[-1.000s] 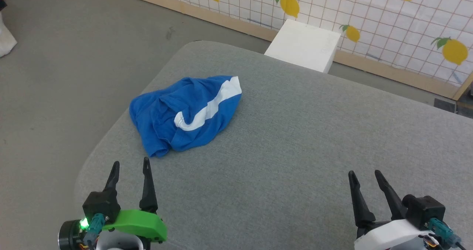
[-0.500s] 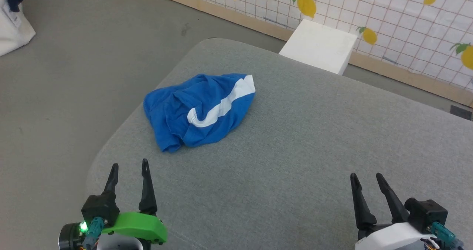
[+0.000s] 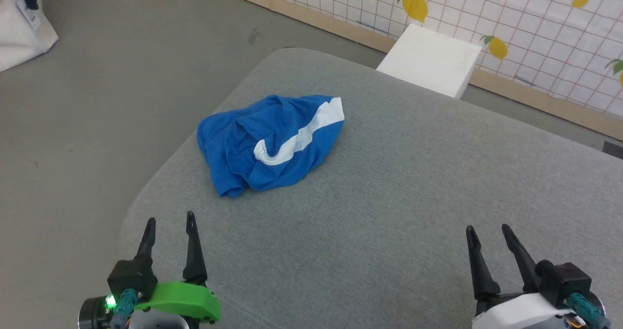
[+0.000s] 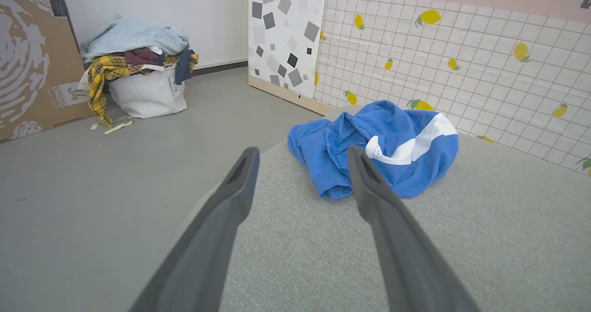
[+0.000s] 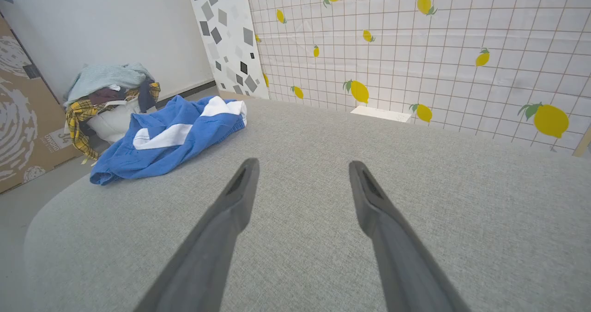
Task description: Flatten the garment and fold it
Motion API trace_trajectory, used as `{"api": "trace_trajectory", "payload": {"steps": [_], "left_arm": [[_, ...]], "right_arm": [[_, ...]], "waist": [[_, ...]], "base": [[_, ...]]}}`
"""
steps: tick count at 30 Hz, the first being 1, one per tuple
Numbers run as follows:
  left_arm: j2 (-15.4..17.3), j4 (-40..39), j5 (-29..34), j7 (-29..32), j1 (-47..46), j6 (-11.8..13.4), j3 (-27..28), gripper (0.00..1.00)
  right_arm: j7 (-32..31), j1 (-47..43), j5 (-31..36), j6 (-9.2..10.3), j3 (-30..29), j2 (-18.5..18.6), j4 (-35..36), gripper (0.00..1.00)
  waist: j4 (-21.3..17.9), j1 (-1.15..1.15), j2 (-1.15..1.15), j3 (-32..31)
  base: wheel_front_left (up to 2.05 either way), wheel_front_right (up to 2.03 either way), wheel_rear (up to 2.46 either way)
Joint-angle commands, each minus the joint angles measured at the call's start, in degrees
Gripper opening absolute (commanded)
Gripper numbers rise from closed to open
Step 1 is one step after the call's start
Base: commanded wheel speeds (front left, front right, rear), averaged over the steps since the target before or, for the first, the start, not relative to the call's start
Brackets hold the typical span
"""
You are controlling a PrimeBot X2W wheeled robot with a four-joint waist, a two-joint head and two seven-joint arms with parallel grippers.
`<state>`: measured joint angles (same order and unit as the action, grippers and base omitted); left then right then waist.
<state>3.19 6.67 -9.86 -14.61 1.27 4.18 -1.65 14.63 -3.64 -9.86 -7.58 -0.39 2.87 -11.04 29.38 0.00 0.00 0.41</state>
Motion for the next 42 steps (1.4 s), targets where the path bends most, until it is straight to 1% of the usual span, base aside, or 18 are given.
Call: {"api": "trace_trajectory", "payload": {"steps": [1, 4, 7, 11, 14, 17, 19, 21, 23, 27, 30, 31, 32, 34, 37, 38, 39, 42], "left_arm": [[-0.3, 0.0, -0.6, -0.4, 0.5, 0.4, 0.0, 1.00], [-0.3, 0.2, -0.6, -0.4, 0.0, 0.2, -0.1, 1.00], [-0.3, 0.8, -0.5, -0.4, -1.5, -0.8, -0.3, 1.00], [0.1, 3.7, -1.2, -0.4, -7.4, -3.4, -0.2, 1.00], [1.2, 9.6, -3.8, 0.7, -15.5, -6.0, 0.7, 1.00], [2.4, 16.2, -7.2, 5.3, -24.8, -8.3, 1.6, 1.00], [4.0, 21.9, -9.9, 10.6, -31.9, -9.6, 2.0, 1.00], [5.0, 26.3, -12.2, 14.9, -36.9, -10.3, 2.5, 1.00], [6.5, 31.4, -14.8, 21.6, -42.2, -10.9, 2.2, 1.00], [8.3, 39.0, -18.1, 34.8, -47.8, -11.4, 0.7, 1.00], [9.5, 42.7, -18.7, 42.0, -49.4, -11.5, -0.6, 1.00], [9.8, 44.0, -18.8, 44.1, -49.7, -11.1, -0.7, 1.00], [10.0, 44.9, -18.8, 45.6, -49.8, -10.8, -0.9, 1.00], [10.2, 46.5, -18.7, 47.3, -49.8, -9.4, -1.1, 1.00], [10.5, 47.7, -18.0, 46.4, -49.0, -7.3, -1.3, 1.00], [10.5, 47.8, -17.8, 45.5, -48.8, -6.8, -1.2, 0.47], [10.4, 47.8, -17.7, 44.0, -48.6, -6.5, -1.1, 0.00], [9.9, 46.8, -17.4, 38.9, -48.8, -6.4, -1.1, 0.00]], "right_arm": [[-0.3, -0.5, 0.9, 0.09, -0.1, 0.0, 0.7, 1.00], [-0.8, -0.3, 1.3, 0.09, -0.3, 0.0, 1.6, 1.00], [-1.4, 0.0, 1.4, 0.09, -0.3, 0.0, 2.6, 1.00], [-2.7, 1.0, 2.1, 0.09, 0.0, 0.0, 4.5, 1.00], [-4.1, 2.4, 3.3, 0.09, 0.4, 0.0, 6.5, 1.00], [-5.7, 4.0, 4.8, 0.09, 0.3, 0.0, 8.7, 1.00], [-7.0, 5.1, 5.8, 0.09, 0.2, 0.0, 10.3, 1.00], [-7.8, 5.8, 6.4, 0.09, -0.1, 0.0, 11.4, 1.00], [-8.4, 6.4, 6.9, 0.09, -0.7, 0.0, 12.6, 1.00], [-8.8, 6.6, 7.1, 0.09, -1.9, 0.0, 13.9, 1.00], [-8.6, 6.5, 6.9, 0.09, -2.4, 0.0, 14.2, 1.00], [-8.5, 6.5, 6.8, 0.09, -2.3, 0.0, 14.3, 1.00], [-8.4, 6.6, 6.8, 0.09, -2.3, 0.0, 14.3, 1.00], [-8.2, 6.9, 6.5, 0.09, -2.3, 0.0, 14.3, 1.00], [-7.7, 7.9, 5.7, 0.09, -1.7, 0.0, 13.8, 1.00], [-7.6, 8.2, 5.6, 0.09, -1.5, 0.0, 13.7, 1.00], [-7.3, 8.6, 5.4, 0.09, -1.4, 0.0, 13.4, 1.00], [-6.8, 9.1, 5.0, 0.09, -1.3, 0.0, 12.3, 1.00]], "waist": [[-0.6, 0.00, 0.00, 0.3], [-1.3, 0.00, 0.00, 0.6], [-2.1, 0.00, 0.00, 1.1], [-3.8, 0.00, 0.00, 3.0], [-6.2, 0.00, 0.00, 5.9], [-8.6, 0.00, 0.00, 9.6], [-10.8, 0.00, 0.00, 12.5], [-12.5, 0.00, 0.00, 14.5], [-14.5, 0.00, 0.00, 17.0], [-17.0, 0.00, 0.00, 19.9], [-18.1, 0.00, 0.00, 21.1], [-18.3, 0.00, 0.00, 21.4], [-18.5, 0.00, 0.00, 21.6], [-18.7, 0.00, 0.00, 22.1], [-18.9, 0.00, 0.00, 22.4], [-18.9, 0.00, 0.00, 22.4], [-18.9, 0.00, 0.00, 22.3], [-18.4, 0.00, 0.00, 21.4]], "base": [[0.00, 0.00, 0.00], [0.00, 0.00, 0.00], [0.00, 0.00, 0.00], [0.00, 0.00, 0.00], [0.00, 0.00, 0.00], [0.00, 0.00, 0.00], [0.00, 0.00, 0.00], [0.00, 0.00, 0.00], [0.00, 0.00, 0.00], [0.00, 0.00, 0.00], [0.00, 0.00, 0.00], [0.00, 0.00, 0.00], [0.00, 0.00, 0.00], [0.00, 0.00, 0.00], [0.00, 0.00, 0.00], [0.00, 0.00, 0.00], [0.00, 0.00, 0.00], [0.00, 0.00, 0.00]]}}
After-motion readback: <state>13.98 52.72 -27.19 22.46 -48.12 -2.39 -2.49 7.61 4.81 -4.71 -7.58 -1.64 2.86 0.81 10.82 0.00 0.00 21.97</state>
